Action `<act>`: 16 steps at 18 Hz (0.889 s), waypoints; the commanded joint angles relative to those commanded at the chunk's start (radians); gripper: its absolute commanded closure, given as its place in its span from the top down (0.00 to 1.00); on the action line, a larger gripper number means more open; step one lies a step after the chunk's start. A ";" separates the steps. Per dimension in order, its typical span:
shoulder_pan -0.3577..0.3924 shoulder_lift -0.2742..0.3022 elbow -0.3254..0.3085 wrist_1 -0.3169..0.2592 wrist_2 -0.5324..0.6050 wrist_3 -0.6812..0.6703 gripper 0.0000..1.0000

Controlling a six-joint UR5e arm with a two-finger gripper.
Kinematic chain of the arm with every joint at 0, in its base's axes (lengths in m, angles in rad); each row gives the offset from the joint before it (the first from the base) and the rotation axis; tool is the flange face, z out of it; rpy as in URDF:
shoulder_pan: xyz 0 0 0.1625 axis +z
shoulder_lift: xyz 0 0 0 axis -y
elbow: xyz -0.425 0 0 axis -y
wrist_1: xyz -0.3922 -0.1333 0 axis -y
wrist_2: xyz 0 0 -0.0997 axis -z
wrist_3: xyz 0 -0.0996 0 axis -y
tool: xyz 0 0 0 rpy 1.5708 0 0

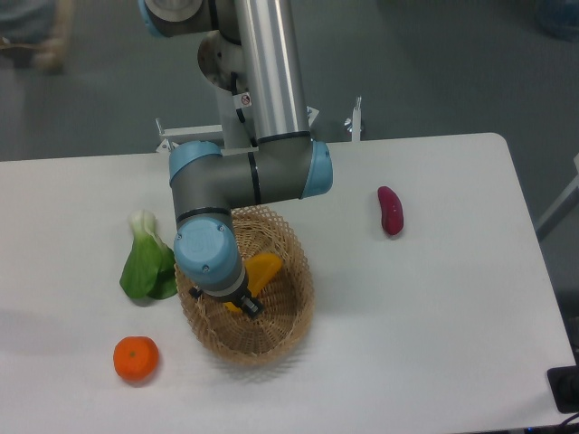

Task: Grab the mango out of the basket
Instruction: 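Close the gripper around the yellow mango inside the basket, then lift the yellow mango out of the basket and carry it beside the sweet potato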

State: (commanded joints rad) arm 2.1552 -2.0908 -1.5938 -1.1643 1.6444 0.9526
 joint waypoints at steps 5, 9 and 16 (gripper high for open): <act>0.057 0.054 0.009 -0.008 -0.011 0.003 0.38; 0.135 0.101 0.017 -0.009 -0.026 0.058 0.39; 0.301 0.132 0.100 -0.015 -0.110 0.179 0.39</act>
State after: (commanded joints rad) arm 2.4558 -1.9588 -1.4942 -1.1796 1.5341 1.1320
